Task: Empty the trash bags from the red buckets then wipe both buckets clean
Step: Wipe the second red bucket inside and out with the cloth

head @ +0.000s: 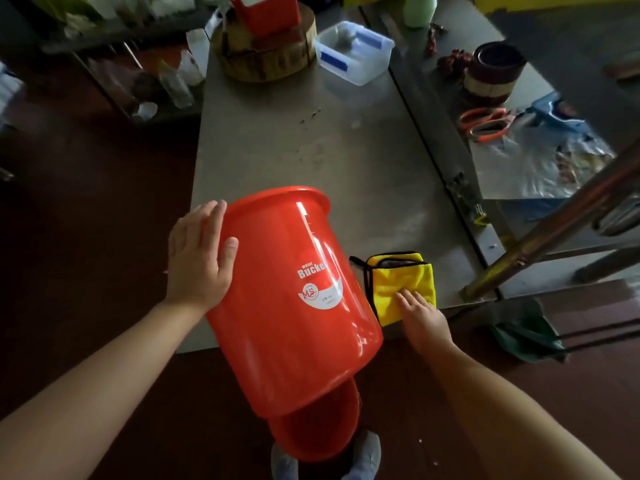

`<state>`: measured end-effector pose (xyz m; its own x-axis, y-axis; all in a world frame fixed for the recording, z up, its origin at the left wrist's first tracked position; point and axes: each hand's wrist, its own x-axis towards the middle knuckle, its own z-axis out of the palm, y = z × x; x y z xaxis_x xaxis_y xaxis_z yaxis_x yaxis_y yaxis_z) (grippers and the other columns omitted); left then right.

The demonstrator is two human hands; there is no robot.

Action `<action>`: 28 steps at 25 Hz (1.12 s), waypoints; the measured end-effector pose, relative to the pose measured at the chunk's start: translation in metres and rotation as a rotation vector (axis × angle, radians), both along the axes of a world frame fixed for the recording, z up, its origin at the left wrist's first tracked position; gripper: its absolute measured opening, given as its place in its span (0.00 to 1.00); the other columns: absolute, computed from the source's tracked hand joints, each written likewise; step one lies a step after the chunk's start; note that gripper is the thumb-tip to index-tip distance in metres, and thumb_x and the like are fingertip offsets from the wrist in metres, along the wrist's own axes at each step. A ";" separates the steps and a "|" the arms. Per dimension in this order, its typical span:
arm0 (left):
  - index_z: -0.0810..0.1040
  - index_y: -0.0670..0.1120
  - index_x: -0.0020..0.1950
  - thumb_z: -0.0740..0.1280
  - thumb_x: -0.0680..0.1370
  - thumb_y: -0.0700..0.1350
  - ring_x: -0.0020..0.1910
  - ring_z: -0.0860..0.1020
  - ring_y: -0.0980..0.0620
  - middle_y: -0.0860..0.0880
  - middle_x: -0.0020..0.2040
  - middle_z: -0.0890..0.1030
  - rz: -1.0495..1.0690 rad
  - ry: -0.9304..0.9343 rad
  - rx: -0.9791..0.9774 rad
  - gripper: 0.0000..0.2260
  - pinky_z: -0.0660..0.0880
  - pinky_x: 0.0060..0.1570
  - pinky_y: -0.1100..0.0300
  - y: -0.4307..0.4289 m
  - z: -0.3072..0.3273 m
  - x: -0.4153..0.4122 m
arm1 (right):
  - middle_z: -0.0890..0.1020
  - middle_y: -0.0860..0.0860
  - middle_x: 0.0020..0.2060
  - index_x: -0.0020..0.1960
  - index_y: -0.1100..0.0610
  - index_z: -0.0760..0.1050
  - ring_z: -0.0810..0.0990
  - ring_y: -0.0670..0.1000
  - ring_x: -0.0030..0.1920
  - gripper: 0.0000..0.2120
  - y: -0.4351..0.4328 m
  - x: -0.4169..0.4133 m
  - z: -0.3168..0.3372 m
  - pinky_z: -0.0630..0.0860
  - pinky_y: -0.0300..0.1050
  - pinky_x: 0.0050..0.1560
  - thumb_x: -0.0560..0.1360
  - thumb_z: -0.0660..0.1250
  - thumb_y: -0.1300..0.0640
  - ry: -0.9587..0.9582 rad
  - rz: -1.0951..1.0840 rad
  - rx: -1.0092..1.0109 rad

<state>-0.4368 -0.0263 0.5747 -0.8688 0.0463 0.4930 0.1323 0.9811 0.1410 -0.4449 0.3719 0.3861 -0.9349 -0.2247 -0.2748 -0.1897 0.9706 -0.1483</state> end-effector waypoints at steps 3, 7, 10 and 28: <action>0.62 0.42 0.79 0.55 0.84 0.52 0.74 0.66 0.38 0.40 0.73 0.68 -0.003 -0.045 -0.017 0.25 0.63 0.71 0.40 0.003 0.004 -0.002 | 0.80 0.52 0.60 0.65 0.52 0.71 0.82 0.62 0.56 0.16 -0.002 -0.019 0.038 0.77 0.51 0.46 0.78 0.63 0.59 0.046 -0.182 -0.139; 0.61 0.45 0.80 0.55 0.83 0.53 0.75 0.63 0.40 0.41 0.75 0.66 -0.003 -0.165 -0.010 0.26 0.62 0.72 0.42 0.006 0.018 -0.005 | 0.83 0.59 0.47 0.60 0.53 0.76 0.82 0.63 0.47 0.12 -0.022 -0.039 0.118 0.77 0.51 0.43 0.76 0.64 0.57 0.078 -0.419 -0.323; 0.64 0.44 0.79 0.57 0.83 0.50 0.73 0.67 0.39 0.41 0.74 0.69 -0.043 -0.202 0.019 0.25 0.64 0.71 0.43 0.009 0.026 -0.005 | 0.82 0.54 0.40 0.60 0.48 0.76 0.79 0.60 0.41 0.16 -0.056 -0.030 0.185 0.72 0.47 0.39 0.74 0.63 0.58 0.241 -0.471 -0.538; 0.72 0.53 0.74 0.62 0.84 0.44 0.72 0.70 0.52 0.53 0.72 0.73 -0.272 -0.682 0.420 0.18 0.62 0.67 0.66 -0.083 0.063 -0.025 | 0.33 0.44 0.80 0.78 0.31 0.44 0.25 0.59 0.77 0.41 -0.279 0.056 0.217 0.33 0.77 0.69 0.69 0.49 0.19 0.188 0.182 -0.094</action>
<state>-0.4614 -0.1094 0.6382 -0.9674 0.2272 -0.1122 0.1100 0.7756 0.6216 -0.3891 0.0931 0.6036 -0.9094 -0.4098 -0.0704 -0.3922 0.9017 -0.1819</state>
